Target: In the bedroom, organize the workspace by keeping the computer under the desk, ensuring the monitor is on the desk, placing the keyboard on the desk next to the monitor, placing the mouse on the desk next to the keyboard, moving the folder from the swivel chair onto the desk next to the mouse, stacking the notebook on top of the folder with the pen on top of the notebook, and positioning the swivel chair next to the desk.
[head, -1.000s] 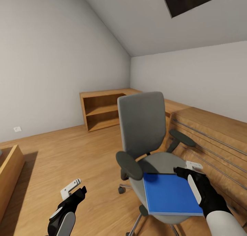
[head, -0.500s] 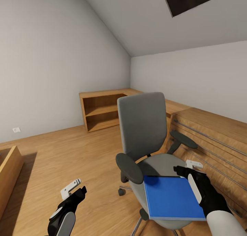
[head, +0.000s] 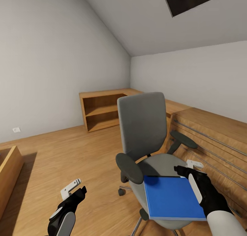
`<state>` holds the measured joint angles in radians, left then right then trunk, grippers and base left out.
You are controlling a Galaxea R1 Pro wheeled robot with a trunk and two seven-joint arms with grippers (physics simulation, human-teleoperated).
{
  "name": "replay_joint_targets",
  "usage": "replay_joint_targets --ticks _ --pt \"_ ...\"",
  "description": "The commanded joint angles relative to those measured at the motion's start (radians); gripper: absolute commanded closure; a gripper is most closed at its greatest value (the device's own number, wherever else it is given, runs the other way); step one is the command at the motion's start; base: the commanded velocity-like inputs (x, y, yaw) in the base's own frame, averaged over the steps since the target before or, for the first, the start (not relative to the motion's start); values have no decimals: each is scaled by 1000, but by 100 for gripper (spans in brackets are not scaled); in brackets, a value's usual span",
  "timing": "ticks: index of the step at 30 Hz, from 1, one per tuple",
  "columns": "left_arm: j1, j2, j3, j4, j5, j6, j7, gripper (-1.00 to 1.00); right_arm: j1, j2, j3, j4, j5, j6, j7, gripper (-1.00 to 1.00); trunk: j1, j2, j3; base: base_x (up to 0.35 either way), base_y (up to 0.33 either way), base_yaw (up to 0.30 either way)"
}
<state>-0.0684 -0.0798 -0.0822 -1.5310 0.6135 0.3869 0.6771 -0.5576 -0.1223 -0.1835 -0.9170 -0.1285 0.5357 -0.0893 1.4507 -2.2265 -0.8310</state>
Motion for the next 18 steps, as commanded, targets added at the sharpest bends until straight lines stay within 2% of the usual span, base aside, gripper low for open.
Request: replay_joint_targets --ticks 1,18 --pt "-1 0 -1 -1 6 3 7 -100 0 0 1 -2 -11 5 -8 -100 0 0 -2 0 0 0" --pt "-1 0 -1 -1 6 3 7 -100 -1 0 1 -1 -11 7 -10 -100 0 0 -25 0 0 0"
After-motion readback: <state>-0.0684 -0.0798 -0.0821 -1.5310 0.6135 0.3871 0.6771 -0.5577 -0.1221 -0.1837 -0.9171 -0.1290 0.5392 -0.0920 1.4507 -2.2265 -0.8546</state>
